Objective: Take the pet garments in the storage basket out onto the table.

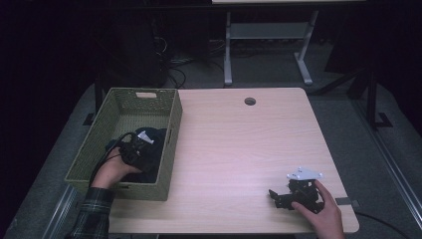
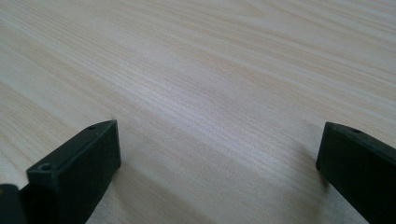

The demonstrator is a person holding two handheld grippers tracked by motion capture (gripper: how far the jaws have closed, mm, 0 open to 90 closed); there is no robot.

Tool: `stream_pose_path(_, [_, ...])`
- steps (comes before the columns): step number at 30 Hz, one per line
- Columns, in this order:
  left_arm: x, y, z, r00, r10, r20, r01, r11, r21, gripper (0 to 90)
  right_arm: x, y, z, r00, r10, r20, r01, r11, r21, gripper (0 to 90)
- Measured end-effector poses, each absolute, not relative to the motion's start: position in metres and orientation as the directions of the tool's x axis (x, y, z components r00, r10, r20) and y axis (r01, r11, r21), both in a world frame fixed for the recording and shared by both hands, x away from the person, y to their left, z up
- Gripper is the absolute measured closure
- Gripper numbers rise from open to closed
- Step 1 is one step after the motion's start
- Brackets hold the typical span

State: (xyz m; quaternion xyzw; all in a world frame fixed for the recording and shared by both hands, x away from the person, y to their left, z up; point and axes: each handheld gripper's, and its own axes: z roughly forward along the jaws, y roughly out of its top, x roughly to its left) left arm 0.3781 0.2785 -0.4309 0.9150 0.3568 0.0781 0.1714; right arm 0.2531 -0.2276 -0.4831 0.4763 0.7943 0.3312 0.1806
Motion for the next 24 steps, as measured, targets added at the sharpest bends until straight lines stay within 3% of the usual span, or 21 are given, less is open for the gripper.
stream_pose_path(1, [0.378, 0.279, -0.430, 0.732, 0.681, 0.020, 0.629, -0.686, 0.366, 34.0, 0.253, -0.228, -0.483, -0.481, 0.876, 0.029, 0.637, 0.327, 0.698, 0.0])
stream_pose_path(2, [0.378, 0.279, -0.429, 0.725, 0.689, 0.009, 0.638, -0.676, 0.370, 34.0, 0.253, -0.228, -0.483, -0.481, 0.876, 0.029, 0.637, 0.327, 0.698, 0.0])
stream_pose_path(3, [0.377, 0.280, -0.428, 0.727, 0.687, 0.002, 0.639, -0.677, 0.365, 45.8, 0.253, -0.228, -0.483, -0.481, 0.876, 0.029, 0.637, 0.327, 0.698, 0.0])
stream_pose_path(4, [0.377, 0.280, -0.427, 0.729, 0.685, -0.010, 0.640, -0.676, 0.365, 45.8, 0.253, -0.228, -0.483, -0.481, 0.876, 0.029, 0.637, 0.327, 0.698, 0.0])
stream_pose_path(5, [0.376, 0.280, -0.426, 0.728, 0.685, -0.020, 0.643, -0.672, 0.368, 60.3, 0.253, -0.228, -0.483, -0.481, 0.876, 0.029, 0.637, 0.327, 0.698, 0.0])
stream_pose_path(6, [0.376, 0.281, -0.425, 0.724, 0.689, -0.032, 0.650, -0.666, 0.365, 60.3, 0.253, -0.228, -0.483, -0.481, 0.876, 0.029, 0.637, 0.327, 0.698, 0.0])
stream_pose_path(7, [0.377, 0.281, -0.424, 0.718, 0.695, -0.045, 0.660, -0.659, 0.361, 67.4, 0.253, -0.228, -0.483, -0.481, 0.876, 0.029, 0.637, 0.327, 0.698, 0.0])
stream_pose_path(12, [0.382, 0.286, -0.419, 0.695, 0.711, -0.110, 0.698, -0.628, 0.345, 70.0, 0.253, -0.228, -0.483, -0.481, 0.876, 0.028, 0.637, 0.327, 0.698, 0.0])
stream_pose_path(24, [0.381, 0.311, -0.389, 0.639, 0.752, -0.163, 0.700, -0.480, 0.528, 69.7, 0.253, -0.228, -0.483, -0.481, 0.876, 0.029, 0.637, 0.327, 0.698, 0.0])
